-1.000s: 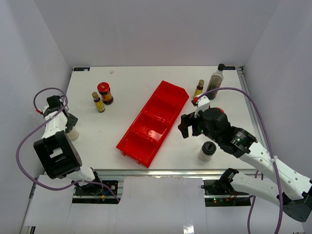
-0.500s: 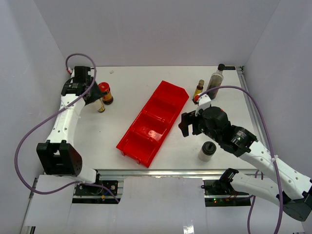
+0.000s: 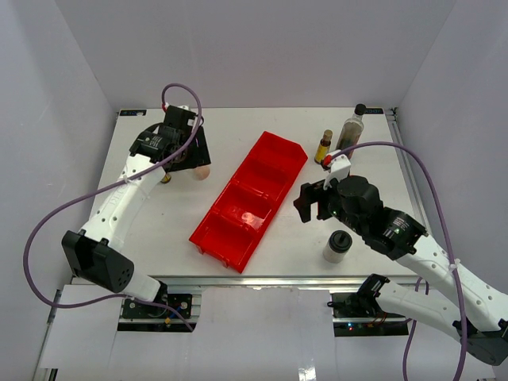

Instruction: Organize the condiment bottles

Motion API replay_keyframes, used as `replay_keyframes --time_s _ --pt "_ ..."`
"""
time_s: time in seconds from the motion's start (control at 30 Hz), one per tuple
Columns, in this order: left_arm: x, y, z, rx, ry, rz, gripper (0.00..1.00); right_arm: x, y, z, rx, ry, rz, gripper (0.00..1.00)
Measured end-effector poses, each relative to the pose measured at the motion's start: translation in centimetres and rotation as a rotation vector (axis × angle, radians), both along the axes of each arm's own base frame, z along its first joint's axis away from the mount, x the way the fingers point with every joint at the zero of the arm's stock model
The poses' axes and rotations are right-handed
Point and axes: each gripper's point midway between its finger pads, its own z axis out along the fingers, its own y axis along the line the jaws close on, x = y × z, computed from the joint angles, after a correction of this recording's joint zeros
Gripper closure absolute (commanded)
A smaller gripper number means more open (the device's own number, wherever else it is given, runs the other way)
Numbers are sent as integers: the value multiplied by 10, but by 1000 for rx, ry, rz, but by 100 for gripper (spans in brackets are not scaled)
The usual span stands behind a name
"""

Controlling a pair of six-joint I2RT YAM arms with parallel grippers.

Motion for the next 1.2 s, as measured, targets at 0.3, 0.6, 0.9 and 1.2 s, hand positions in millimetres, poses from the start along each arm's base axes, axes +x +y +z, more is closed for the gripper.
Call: replay_keyframes --time_s 0.3,0.6,0.9,1.2 --pt "-83 -25 -34 -15 62 -131 100 1 0 -8 -10 6 -2 10" --pt "-145 -45 -74 -6 145 -185 100 1 0 -11 -19 10 0 10" --pt "-153 -44 -95 22 140 -130 94 1 0 -11 -23 9 2 10" --pt "-145 -45 -115 38 125 -108 67 1 0 -11 -22 9 2 10"
